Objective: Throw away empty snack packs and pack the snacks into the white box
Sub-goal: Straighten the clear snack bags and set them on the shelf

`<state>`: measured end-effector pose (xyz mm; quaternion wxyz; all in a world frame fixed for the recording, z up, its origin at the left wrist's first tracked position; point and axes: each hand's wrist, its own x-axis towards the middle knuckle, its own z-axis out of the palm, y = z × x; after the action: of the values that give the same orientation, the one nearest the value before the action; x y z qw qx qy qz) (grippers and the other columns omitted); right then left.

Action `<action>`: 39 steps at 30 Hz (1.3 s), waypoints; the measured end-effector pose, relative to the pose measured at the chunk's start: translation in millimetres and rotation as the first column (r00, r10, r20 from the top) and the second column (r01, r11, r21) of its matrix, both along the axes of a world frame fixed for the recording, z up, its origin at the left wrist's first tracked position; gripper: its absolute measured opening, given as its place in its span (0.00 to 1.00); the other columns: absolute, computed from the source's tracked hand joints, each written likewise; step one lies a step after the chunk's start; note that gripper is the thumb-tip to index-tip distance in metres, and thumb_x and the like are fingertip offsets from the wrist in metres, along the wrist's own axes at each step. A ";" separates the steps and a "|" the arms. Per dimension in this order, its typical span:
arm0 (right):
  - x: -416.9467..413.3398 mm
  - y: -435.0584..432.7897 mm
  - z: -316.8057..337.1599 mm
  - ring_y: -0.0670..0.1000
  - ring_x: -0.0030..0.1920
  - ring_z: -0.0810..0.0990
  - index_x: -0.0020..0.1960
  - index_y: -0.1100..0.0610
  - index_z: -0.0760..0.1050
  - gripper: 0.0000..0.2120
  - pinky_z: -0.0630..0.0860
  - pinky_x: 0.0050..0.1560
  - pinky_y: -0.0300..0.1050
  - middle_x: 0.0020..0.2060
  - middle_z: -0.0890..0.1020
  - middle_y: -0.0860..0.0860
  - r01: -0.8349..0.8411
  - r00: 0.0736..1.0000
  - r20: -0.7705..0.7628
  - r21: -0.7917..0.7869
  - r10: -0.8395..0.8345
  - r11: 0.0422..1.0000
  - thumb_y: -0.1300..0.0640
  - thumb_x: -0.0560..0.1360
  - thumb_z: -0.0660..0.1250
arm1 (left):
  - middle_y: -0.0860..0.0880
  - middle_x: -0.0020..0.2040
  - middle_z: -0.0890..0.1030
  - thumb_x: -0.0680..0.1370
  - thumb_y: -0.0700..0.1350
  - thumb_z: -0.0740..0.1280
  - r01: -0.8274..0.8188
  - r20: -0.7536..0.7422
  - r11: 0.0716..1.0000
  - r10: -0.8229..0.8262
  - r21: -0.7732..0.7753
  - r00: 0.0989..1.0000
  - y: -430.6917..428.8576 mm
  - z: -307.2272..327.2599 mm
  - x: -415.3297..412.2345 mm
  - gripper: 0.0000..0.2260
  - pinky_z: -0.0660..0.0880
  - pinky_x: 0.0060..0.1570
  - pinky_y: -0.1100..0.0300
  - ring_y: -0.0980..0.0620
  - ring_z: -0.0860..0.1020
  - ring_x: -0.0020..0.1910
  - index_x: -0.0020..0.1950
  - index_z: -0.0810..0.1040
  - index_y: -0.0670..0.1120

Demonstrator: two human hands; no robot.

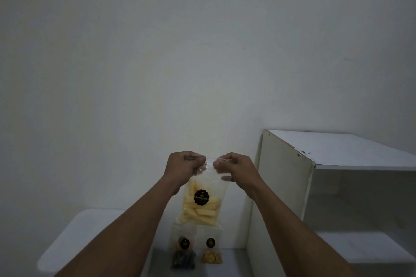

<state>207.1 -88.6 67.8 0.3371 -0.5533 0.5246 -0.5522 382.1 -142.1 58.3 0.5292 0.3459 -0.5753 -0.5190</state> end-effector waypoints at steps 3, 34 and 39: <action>-0.7 -4.7 2.3 0.49 0.39 0.84 0.46 0.63 0.81 0.03 0.81 0.44 0.46 0.39 0.86 0.55 0.012 1.000 -0.027 -0.016 -0.012 1.000 0.64 0.73 0.73 | 0.38 0.45 0.85 0.74 0.40 0.74 0.052 -0.024 0.999 -0.052 0.016 0.998 -3.9 -1.4 -3.7 0.08 0.82 0.48 0.52 0.46 0.84 0.43 0.50 0.83 0.36; -7.9 -42.9 -8.4 0.47 0.37 0.81 0.44 0.61 0.82 0.06 0.80 0.40 0.44 0.37 0.85 0.53 0.014 0.928 -0.373 0.031 -0.001 0.999 0.59 0.76 0.69 | 0.45 0.40 0.86 0.76 0.45 0.73 -0.010 0.197 0.997 0.024 -0.073 0.980 -43.7 -16.7 -2.7 0.07 0.81 0.51 0.54 0.48 0.85 0.44 0.44 0.85 0.41; -9.6 -48.3 -4.9 0.45 0.32 0.77 0.39 0.56 0.80 0.09 0.76 0.39 0.45 0.32 0.81 0.47 0.065 0.851 -0.523 -0.004 -0.057 0.998 0.56 0.77 0.68 | 0.44 0.45 0.86 0.76 0.45 0.72 0.080 0.164 0.997 -0.080 0.012 0.983 -42.2 -16.9 -5.1 0.07 0.82 0.52 0.49 0.47 0.84 0.49 0.46 0.84 0.41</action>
<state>197.4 -136.9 62.9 0.1684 -0.6632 0.6175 -0.3879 377.1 -184.3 41.4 0.4577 0.3655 -0.6292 -0.5109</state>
